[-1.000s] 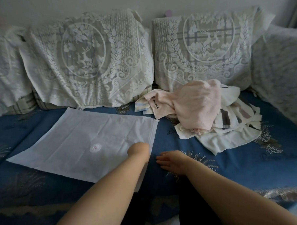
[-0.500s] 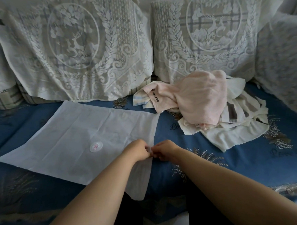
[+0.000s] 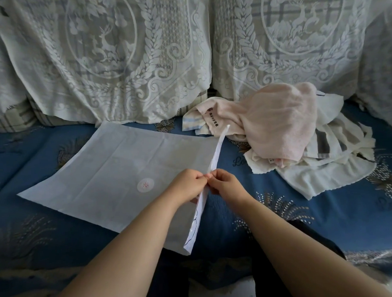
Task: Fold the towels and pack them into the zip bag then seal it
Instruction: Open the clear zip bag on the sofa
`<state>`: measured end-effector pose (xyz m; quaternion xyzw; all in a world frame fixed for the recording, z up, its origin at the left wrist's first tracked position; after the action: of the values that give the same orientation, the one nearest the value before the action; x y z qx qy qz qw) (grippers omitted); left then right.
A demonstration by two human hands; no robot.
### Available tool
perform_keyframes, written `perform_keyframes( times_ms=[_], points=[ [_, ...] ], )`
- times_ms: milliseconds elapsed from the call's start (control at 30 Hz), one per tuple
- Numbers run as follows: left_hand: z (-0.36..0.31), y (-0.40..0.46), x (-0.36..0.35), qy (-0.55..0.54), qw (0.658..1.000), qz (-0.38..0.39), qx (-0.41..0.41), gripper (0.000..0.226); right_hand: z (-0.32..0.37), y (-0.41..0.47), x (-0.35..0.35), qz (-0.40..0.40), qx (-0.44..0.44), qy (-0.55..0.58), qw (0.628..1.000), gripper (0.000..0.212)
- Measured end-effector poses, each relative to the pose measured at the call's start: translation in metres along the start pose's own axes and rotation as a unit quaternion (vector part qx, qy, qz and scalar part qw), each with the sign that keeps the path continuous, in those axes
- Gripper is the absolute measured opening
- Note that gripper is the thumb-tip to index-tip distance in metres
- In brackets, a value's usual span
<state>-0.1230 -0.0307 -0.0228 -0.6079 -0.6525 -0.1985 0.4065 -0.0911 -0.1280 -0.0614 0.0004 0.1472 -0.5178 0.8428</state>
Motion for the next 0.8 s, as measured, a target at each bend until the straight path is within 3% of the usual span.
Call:
perform_keyframes(
  times_ms=[133,233,333,433,500,533,633,800],
  points=[
    [-0.002,-0.002,0.003,0.052,0.999,-0.004,-0.008,0.039,0.003,-0.004,-0.001,-0.006,0.004,-0.083,0.997,0.019],
    [-0.01,-0.005,0.004,0.198,0.98,-0.011,-0.011,0.026,0.007,-0.005,0.0,-0.022,0.007,-0.207,0.978,0.018],
    [-0.011,-0.003,0.027,0.272,0.957,-0.096,0.024,0.023,0.009,-0.01,0.009,-0.054,-0.019,-0.274,0.96,0.016],
    [0.006,-0.007,0.075,0.22,0.946,-0.225,0.081,0.025,0.005,-0.016,0.036,-0.089,-0.089,-0.267,0.955,0.016],
    [0.022,-0.006,0.087,0.125,0.956,-0.248,0.097,0.029,0.004,-0.019,0.047,-0.092,-0.118,-0.239,0.959,0.01],
    [0.024,-0.006,0.083,0.059,0.967,-0.231,0.091,0.03,0.006,-0.019,0.05,-0.093,-0.116,-0.224,0.963,0.007],
    [0.008,-0.003,0.057,-0.047,0.987,-0.15,0.044,0.028,0.007,-0.013,0.047,-0.088,-0.093,-0.208,0.97,0.036],
    [0.001,0.0,0.05,-0.144,0.989,-0.023,-0.005,0.012,0.016,-0.005,0.046,-0.104,-0.061,-0.203,0.972,0.018]
  ],
)
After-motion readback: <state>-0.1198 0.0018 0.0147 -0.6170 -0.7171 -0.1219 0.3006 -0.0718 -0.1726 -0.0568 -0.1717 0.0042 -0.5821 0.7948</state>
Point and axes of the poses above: each hand's wrist, its own y-axis towards the middle knuckle, its own x-axis out of the back of the hand, z = x × y, the point moved 10 cm from there along y, towards the middle knuckle, and after that the axes turned 10 degrees about y, right-handed, at the moved point
